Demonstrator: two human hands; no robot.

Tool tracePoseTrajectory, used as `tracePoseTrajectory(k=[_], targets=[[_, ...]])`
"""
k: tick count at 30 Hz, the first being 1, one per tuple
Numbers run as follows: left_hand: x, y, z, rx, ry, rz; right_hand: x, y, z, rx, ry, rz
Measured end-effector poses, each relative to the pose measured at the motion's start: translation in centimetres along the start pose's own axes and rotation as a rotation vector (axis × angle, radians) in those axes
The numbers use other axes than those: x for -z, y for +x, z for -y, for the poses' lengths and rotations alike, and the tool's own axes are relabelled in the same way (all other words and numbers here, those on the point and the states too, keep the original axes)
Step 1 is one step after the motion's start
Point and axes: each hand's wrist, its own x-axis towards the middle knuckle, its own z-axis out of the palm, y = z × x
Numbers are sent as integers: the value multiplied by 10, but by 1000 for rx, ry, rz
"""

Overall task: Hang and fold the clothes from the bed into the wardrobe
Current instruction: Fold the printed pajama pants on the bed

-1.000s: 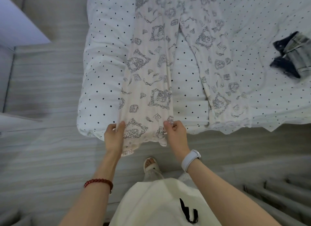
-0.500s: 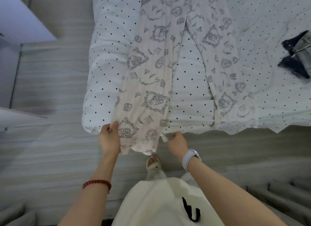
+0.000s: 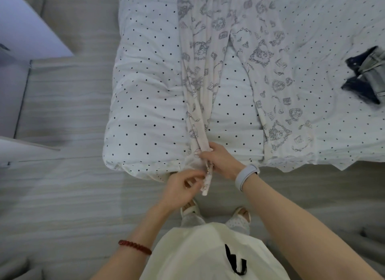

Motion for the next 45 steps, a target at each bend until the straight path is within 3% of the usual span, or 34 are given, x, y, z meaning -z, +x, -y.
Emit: tracePoseTrajectory(k=[2, 6, 11, 15, 18, 26, 32, 36, 41, 45], targets=[[5, 11, -3, 59, -4, -119, 11, -4, -1, 30, -62, -163], [12, 60, -25, 31, 267, -311, 40, -16, -12, 173, -314, -305], [-9, 148, -69, -317, 820, -58, 81, -27, -14, 297, -412, -376], [-35, 204, -102, -337, 1258, 238, 121, -32, -19, 308, -485, -469], [-55, 243, -129, -317, 1447, 337, 167, -30, -28, 284, -462, -541], [-114, 326, -179, -333, 1412, 535, 278, -8, -73, 13, -242, -548], [-170, 355, -201, -449, 1264, 371, 336, 3, -85, -11, -151, -568], [-206, 364, -201, -639, 1295, 263, 356, 14, -100, -91, -204, -573], [-245, 384, -186, -585, 1408, 295, 371, 25, -107, -235, -338, -551], [-249, 396, -173, -549, 1388, 262, 368, 26, -97, -330, -599, -704]])
